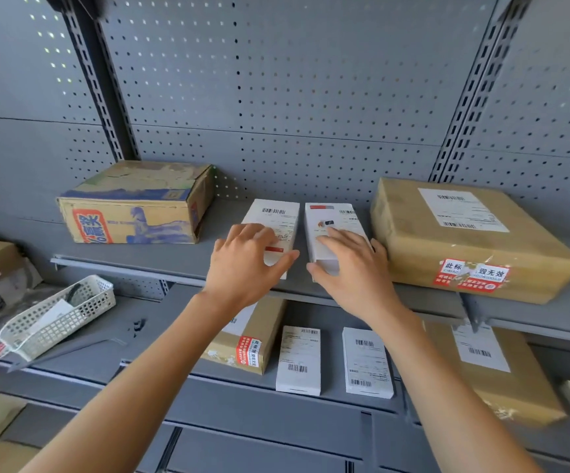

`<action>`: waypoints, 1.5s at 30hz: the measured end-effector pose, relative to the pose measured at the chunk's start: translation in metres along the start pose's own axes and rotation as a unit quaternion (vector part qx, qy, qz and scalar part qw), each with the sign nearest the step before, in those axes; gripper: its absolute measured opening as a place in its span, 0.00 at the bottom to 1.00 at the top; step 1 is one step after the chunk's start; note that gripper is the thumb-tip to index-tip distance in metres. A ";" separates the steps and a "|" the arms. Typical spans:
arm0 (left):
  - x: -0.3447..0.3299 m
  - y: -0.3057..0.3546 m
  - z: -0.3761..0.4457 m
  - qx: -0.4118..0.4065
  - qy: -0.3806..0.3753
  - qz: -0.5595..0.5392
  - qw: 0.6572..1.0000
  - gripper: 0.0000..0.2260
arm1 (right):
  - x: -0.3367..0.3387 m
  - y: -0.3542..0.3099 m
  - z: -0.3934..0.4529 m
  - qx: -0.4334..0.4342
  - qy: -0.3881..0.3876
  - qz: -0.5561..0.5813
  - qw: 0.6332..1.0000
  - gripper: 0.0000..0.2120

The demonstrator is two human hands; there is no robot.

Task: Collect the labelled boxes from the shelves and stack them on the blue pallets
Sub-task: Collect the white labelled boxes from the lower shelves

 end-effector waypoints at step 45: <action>0.060 0.044 -0.123 -0.142 0.143 -0.161 0.966 0.22 | 0.102 -0.030 -0.205 0.056 0.310 -0.038 0.948 0.21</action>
Point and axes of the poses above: each hand's wrist, its own z-axis towards the middle knuckle, its own x-axis out of the back of the hand, y = z × x, the point moved 8 cm from there along z, towards the middle knuckle, and after that the axes turned 5 degrees about -y, right-handed, at the moved point
